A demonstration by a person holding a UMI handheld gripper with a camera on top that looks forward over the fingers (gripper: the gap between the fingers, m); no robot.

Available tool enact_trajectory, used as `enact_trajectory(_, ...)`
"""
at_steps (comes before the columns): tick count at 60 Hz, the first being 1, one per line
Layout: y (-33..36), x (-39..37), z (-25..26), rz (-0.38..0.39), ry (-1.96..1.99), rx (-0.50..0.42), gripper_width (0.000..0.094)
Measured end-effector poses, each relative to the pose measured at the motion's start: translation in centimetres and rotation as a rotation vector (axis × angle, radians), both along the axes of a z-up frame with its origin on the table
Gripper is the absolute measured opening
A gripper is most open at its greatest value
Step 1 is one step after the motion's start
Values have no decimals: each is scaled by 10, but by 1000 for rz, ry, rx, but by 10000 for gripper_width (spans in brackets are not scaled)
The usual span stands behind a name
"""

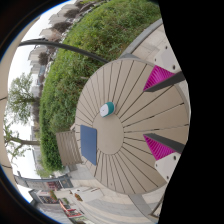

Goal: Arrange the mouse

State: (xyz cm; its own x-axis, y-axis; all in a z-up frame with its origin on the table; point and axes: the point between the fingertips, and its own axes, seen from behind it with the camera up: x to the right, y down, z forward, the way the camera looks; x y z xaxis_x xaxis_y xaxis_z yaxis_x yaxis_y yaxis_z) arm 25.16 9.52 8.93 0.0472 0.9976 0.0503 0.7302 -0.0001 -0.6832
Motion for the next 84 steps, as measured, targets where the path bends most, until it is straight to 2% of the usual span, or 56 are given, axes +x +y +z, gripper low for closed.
enact_trajectory(19,-6,-63,-13,0,114,22,854)
enact_trajectory(33,9,-120,-37,-58,139,18,853)
enact_trajectory(58,36,-208,-97,-119,120,17,854)
enact_trajectory(84,56,-261,-107,-142,113,-11,802)
